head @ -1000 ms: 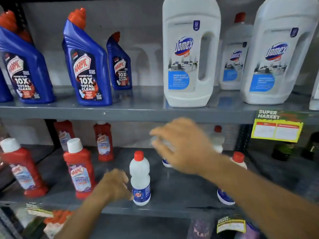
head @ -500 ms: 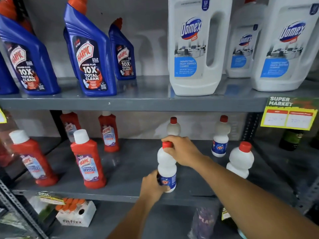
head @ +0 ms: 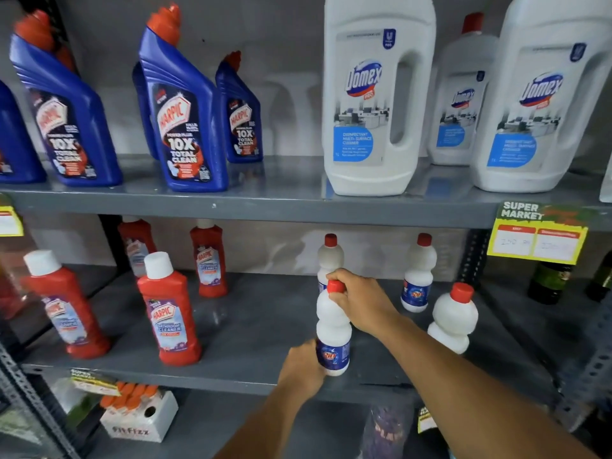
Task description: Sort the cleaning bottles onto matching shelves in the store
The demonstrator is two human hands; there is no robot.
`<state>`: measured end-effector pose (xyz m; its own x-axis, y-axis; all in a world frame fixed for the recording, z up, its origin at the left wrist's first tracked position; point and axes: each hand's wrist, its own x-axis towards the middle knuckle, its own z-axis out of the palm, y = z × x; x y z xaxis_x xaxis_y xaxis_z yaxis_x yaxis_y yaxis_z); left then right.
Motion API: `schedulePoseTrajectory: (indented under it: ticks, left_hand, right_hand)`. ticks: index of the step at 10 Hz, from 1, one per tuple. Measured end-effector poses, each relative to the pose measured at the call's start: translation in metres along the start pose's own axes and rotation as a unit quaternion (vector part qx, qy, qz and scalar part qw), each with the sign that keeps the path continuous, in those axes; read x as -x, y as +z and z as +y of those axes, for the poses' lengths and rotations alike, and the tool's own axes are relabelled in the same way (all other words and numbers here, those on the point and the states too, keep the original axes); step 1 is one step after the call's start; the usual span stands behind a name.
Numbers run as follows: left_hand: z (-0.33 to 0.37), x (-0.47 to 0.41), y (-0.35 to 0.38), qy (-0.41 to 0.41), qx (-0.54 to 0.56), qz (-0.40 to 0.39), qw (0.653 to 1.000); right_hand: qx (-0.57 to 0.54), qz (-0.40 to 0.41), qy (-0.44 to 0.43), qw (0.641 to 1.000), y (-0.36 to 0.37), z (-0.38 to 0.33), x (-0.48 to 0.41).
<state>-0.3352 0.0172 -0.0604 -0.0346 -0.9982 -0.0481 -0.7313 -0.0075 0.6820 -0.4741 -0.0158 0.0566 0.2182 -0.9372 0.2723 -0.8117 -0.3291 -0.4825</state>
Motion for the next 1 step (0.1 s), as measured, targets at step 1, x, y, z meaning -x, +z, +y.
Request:
schedulePoseTrajectory:
  ticks: [1]
  left_hand:
    - [-0.0157, 0.0206, -0.0182, -0.003, -0.011, 0.059, 0.998]
  right_hand:
    - [0.113, 0.030, -0.023, 0.993, 0.0021, -0.0041, 0.0129]
